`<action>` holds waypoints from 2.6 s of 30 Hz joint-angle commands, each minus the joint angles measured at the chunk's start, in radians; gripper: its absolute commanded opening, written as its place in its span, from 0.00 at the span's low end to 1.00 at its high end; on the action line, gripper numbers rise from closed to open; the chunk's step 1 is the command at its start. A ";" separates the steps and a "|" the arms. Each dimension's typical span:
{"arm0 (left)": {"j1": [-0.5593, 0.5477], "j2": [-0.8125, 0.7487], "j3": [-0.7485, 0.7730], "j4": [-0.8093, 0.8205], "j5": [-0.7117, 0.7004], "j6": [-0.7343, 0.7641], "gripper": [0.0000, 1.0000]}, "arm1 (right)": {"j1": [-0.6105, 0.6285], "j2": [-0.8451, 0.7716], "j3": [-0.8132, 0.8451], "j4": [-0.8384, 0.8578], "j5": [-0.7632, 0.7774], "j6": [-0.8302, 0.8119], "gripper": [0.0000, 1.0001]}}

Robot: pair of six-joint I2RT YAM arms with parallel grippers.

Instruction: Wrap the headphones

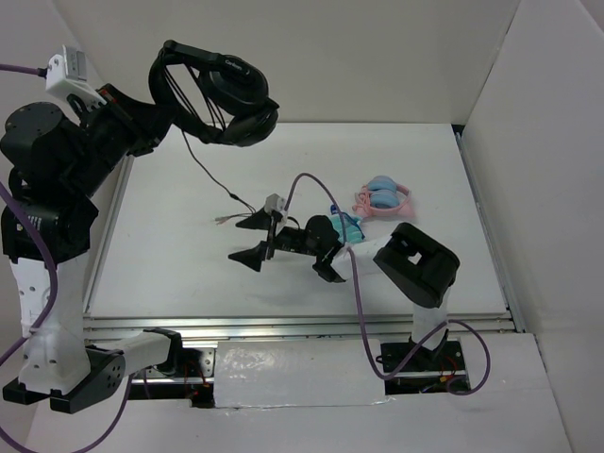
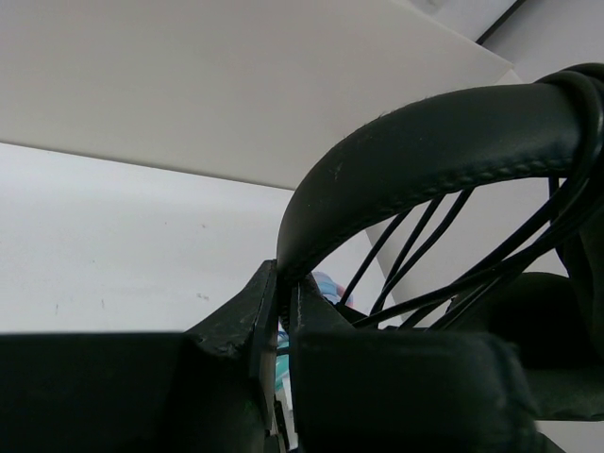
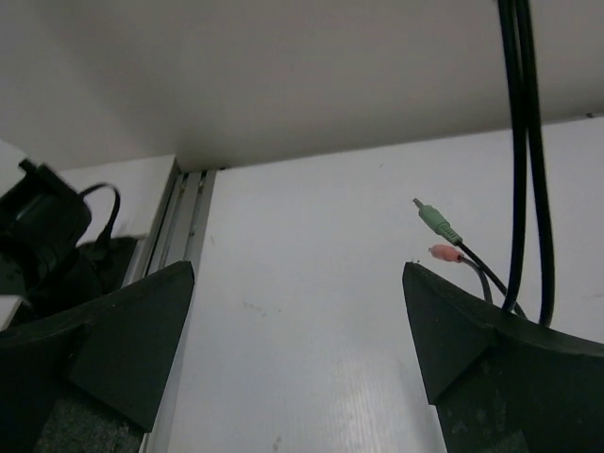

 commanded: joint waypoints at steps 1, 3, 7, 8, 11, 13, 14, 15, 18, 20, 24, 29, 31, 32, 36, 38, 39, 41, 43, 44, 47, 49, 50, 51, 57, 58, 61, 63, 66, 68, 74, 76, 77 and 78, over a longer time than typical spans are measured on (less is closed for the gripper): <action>0.007 -0.021 0.054 0.083 0.017 -0.012 0.00 | 0.008 0.047 0.112 0.278 0.134 0.097 1.00; 0.006 -0.025 0.050 0.087 0.014 -0.022 0.00 | 0.008 0.092 0.155 0.288 0.218 0.186 1.00; 0.006 -0.016 0.077 0.070 -0.007 -0.022 0.00 | 0.063 0.137 0.173 0.303 0.513 0.222 1.00; 0.006 -0.016 0.080 0.068 -0.010 -0.022 0.00 | 0.082 0.137 0.163 0.307 0.594 0.207 1.00; 0.007 -0.013 0.077 0.070 -0.015 -0.025 0.00 | 0.134 0.137 0.159 0.275 0.793 0.165 1.00; 0.009 -0.016 0.064 0.077 -0.007 -0.029 0.00 | 0.140 0.143 0.168 0.295 0.811 0.165 1.00; 0.007 -0.019 0.059 0.082 -0.009 -0.032 0.00 | 0.145 0.144 0.176 0.289 0.854 0.189 1.00; 0.009 -0.022 0.054 0.083 -0.010 -0.034 0.00 | 0.146 0.143 0.197 0.260 0.865 0.196 0.98; 0.009 -0.028 0.054 0.083 -0.019 -0.035 0.00 | 0.149 0.143 0.237 0.179 0.856 0.231 0.94; 0.009 -0.032 0.056 0.083 -0.023 -0.035 0.00 | 0.162 0.152 0.243 0.168 0.834 0.248 0.90; 0.009 -0.036 0.068 0.068 -0.045 -0.029 0.00 | 0.174 0.164 0.220 0.102 0.877 0.288 0.71; 0.009 -0.048 0.067 0.080 -0.050 -0.028 0.00 | 0.172 0.177 0.159 0.154 0.874 0.268 0.18; 0.012 -0.050 0.071 0.076 -0.035 -0.020 0.00 | 0.148 0.137 0.147 0.124 0.900 0.228 0.00; 0.012 -0.053 0.071 0.076 -0.035 -0.017 0.00 | 0.131 0.117 0.130 0.082 0.911 0.224 0.00; 0.013 -0.081 0.036 0.097 -0.076 -0.011 0.00 | -0.003 0.000 0.064 -0.027 0.892 0.255 0.00; 0.013 -0.078 0.042 0.102 -0.078 -0.006 0.00 | -0.044 -0.038 0.016 -0.047 0.874 0.273 0.00; 0.013 -0.076 0.050 0.100 -0.078 -0.003 0.00 | -0.071 -0.049 0.004 -0.057 0.871 0.283 0.00; 0.015 -0.064 0.062 0.096 -0.082 0.001 0.00 | -0.091 -0.067 -0.016 -0.103 0.880 0.282 0.00; 0.013 -0.058 0.062 0.093 -0.096 0.003 0.00 | -0.116 -0.078 -0.030 -0.142 0.898 0.277 0.00; 0.015 -0.050 0.061 0.093 -0.099 0.003 0.00 | -0.125 -0.089 -0.036 -0.143 0.899 0.286 0.00; 0.016 -0.047 0.042 0.099 -0.089 0.006 0.00 | -0.165 -0.104 -0.039 -0.191 0.918 0.300 0.00; 0.016 -0.055 0.025 0.103 -0.090 0.007 0.00 | -0.192 -0.115 -0.042 -0.215 0.932 0.315 0.00; 0.016 -0.065 0.009 0.108 -0.096 0.009 0.00 | -0.232 -0.135 -0.048 -0.226 0.931 0.331 0.00; 0.016 -0.071 -0.004 0.116 -0.098 0.012 0.00 | -0.258 -0.150 -0.060 -0.245 0.923 0.370 0.00; 0.019 -0.108 -0.087 0.146 -0.119 0.007 0.00 | -0.430 -0.264 -0.148 -0.243 0.863 0.429 0.00; 0.019 -0.102 -0.088 0.145 -0.119 0.006 0.00 | -0.444 -0.290 -0.156 -0.248 0.857 0.429 0.00; 0.024 -0.093 -0.102 0.154 -0.095 0.006 0.00 | -0.496 -0.304 -0.162 -0.278 0.816 0.421 0.00; 0.022 -0.096 -0.125 0.175 -0.073 0.004 0.00 | -0.521 -0.291 -0.148 -0.285 0.758 0.417 0.00; 0.024 -0.107 -0.165 0.218 0.003 0.042 0.00 | -0.532 -0.259 -0.090 -0.301 0.631 0.379 0.00; 0.024 -0.110 -0.182 0.217 0.048 0.050 0.00 | -0.522 -0.245 -0.027 -0.329 0.578 0.297 0.00; 0.007 -0.188 -0.499 0.344 0.238 0.176 0.00 | -0.538 -0.213 0.169 -0.540 0.505 0.017 0.00; -0.023 -0.203 -0.579 0.408 0.287 0.202 0.00 | -0.574 -0.215 0.211 -0.587 0.462 -0.055 0.00; -0.059 -0.208 -0.646 0.421 0.275 0.225 0.00 | -0.587 -0.219 0.260 -0.645 0.436 -0.086 0.00; -0.082 -0.200 -0.666 0.424 0.266 0.247 0.00 | -0.611 -0.219 0.283 -0.675 0.416 -0.141 0.00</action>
